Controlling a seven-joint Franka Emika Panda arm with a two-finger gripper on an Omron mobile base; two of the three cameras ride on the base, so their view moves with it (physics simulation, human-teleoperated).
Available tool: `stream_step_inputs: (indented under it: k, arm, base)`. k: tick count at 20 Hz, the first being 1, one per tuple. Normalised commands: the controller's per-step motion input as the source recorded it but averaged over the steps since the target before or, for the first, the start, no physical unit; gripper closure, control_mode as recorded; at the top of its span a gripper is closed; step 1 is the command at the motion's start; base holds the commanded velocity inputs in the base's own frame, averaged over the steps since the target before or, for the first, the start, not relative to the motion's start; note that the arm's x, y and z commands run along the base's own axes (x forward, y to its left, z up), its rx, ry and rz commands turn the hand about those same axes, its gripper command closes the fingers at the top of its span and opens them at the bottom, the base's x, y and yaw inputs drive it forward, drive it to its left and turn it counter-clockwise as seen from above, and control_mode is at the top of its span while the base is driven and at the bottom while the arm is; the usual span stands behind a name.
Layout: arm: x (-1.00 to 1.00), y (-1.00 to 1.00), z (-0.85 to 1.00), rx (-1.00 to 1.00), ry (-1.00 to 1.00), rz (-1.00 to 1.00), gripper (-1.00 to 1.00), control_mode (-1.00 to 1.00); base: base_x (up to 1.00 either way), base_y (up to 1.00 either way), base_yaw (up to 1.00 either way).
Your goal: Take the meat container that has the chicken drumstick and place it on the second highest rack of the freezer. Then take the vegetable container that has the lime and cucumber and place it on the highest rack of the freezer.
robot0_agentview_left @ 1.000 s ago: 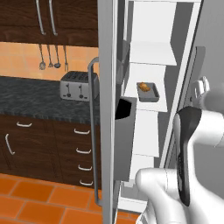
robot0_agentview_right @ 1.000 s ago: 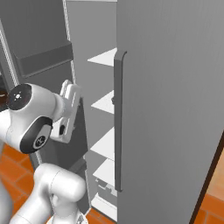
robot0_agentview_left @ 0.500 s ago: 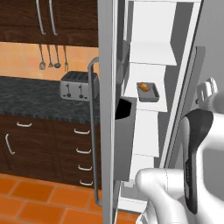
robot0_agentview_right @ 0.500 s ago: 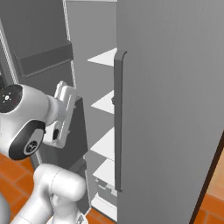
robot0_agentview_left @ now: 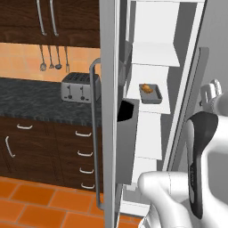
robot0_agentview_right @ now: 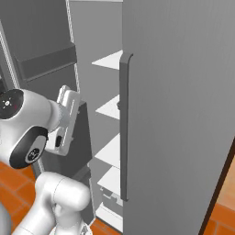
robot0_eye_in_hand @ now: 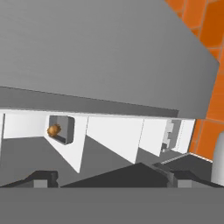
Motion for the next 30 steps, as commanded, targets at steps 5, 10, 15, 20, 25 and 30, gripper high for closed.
stream_step_inputs:
  k: [5, 10, 15, 20, 25, 30]
  arm:
    - [0.0, 0.0, 0.0, 0.0, 0.0, 0.0, -1.0, 1.0]
    - [0.0, 0.0, 0.0, 0.0, 0.0, 0.0, -1.0, 1.0]
    - [0.0, 0.0, 0.0, 0.0, 0.0, 0.0, -1.0, 1.0]
    - [0.0, 0.0, 0.0, 0.0, 0.0, 0.0, -1.0, 1.0]
    - [0.0, 0.0, 0.0, 0.0, 0.0, 0.0, -1.0, 1.0]
    - [0.0, 0.0, 0.0, 0.0, 0.0, 0.0, -1.0, 1.0]
  base:
    - [-0.37, -0.53, 0.2]
    - [-0.51, -0.63, 0.72]
    - [-0.34, 0.04, 1.0]
    - [-0.22, 0.15, 1.0]
    - [-0.19, 0.38, 0.99]
    - [-0.05, 0.48, 0.76]
